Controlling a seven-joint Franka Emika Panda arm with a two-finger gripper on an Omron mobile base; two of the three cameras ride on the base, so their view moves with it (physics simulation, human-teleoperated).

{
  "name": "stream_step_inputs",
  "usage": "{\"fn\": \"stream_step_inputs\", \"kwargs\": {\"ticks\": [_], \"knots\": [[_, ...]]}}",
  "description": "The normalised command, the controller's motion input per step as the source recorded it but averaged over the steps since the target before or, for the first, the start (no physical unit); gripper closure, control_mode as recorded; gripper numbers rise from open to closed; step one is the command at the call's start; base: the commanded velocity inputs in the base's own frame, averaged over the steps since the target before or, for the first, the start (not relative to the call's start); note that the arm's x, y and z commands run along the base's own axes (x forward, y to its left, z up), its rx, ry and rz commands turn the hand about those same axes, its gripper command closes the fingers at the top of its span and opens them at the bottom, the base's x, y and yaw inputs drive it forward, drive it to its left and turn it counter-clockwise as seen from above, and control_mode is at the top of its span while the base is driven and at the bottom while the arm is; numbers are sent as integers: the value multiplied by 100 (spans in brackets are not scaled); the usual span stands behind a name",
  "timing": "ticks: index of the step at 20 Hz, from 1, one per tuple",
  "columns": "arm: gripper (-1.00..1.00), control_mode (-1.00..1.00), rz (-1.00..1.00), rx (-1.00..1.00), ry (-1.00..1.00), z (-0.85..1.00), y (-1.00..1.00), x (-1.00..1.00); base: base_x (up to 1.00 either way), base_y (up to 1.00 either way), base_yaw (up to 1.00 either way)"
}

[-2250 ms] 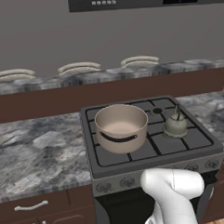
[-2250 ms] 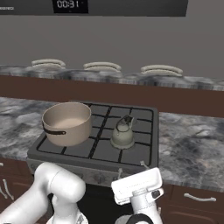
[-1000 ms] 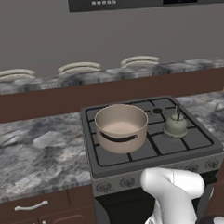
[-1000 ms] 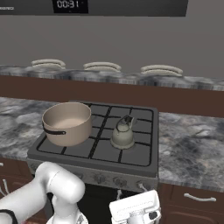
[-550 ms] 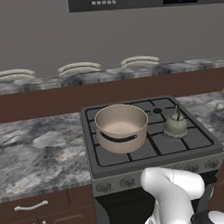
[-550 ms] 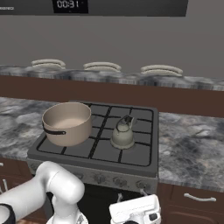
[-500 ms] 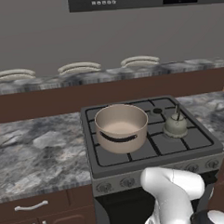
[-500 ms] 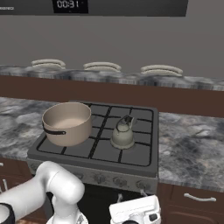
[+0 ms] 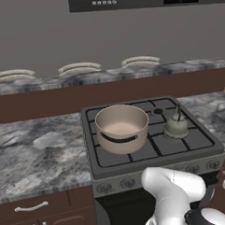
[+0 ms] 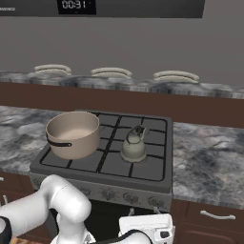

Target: Pick the kettle from the counter and place it on a stove burner. Then turn the burner on.

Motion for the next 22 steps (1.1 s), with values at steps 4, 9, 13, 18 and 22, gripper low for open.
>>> {"fn": "stream_step_inputs", "kwargs": {"ticks": [4,9,13,18,22], "knots": [[-100,-100,-3,3,0,-5,-1,21,0,0,0],[-100,-100,-1,0,0,-20,-3,5,0,0,0],[-100,-100,0,0,0,-17,-13,0,0,0,0],[-100,-100,0,0,0,-12,-18,5,0,0,0],[-100,-100,0,0,0,-16,-17,13,0,0,0]]}}
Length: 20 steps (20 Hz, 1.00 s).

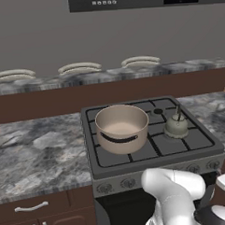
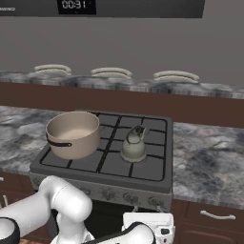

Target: Pick the kettle from the counter and place it on a stove burner. Then turn the burner on.

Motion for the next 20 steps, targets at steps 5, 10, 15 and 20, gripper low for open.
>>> {"fn": "stream_step_inputs", "kwargs": {"ticks": [5,10,15,20], "knots": [[-100,-100,0,0,0,-20,-10,17,0,0,0],[-100,-100,0,0,0,-23,-8,15,0,0,0],[-100,-100,0,0,0,-19,-17,14,0,0,0],[-100,-100,0,0,0,-12,-16,11,0,0,0]]}}
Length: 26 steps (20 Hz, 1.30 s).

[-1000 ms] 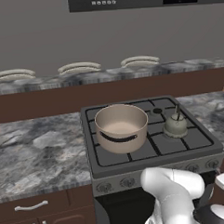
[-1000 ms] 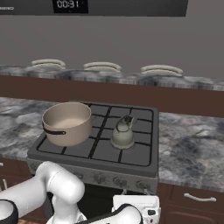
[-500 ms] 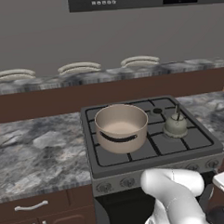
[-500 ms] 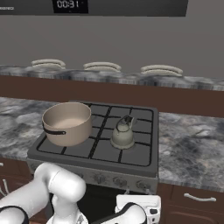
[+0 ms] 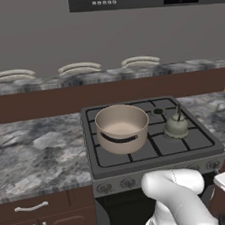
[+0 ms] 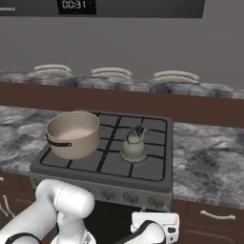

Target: Pick the kettle from the counter and place it on a stove burner. Then turn the burner on.

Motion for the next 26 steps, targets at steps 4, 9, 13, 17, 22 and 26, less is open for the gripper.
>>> {"fn": "stream_step_inputs", "kwargs": {"ticks": [4,9,13,17,22,26], "knots": [[-100,-100,0,0,0,-13,-8,11,0,0,0],[-100,-100,0,0,0,-10,-1,11,0,0,0],[-100,-100,0,0,0,-1,0,9,0,0,0],[-100,-100,0,0,0,0,0,6,0,0,0],[-100,-100,-1,0,0,0,0,4,0,0,0],[-100,-100,0,0,0,-1,0,6,0,0,0]]}}
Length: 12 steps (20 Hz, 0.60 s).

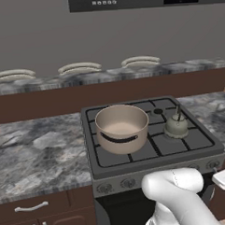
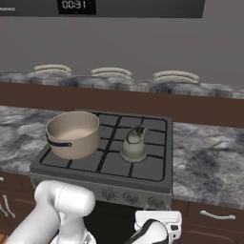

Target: Pick the kettle from the counter and place it on a stove burner. Then turn the burner on.

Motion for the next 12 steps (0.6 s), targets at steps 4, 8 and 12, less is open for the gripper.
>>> {"fn": "stream_step_inputs", "kwargs": {"ticks": [4,8,12], "knots": [[-100,-100,-1,0,0,-5,0,9,0,0,0],[-100,-100,0,0,0,-15,5,13,0,0,0],[-100,-100,0,0,0,-20,1,15,0,0,0]]}}
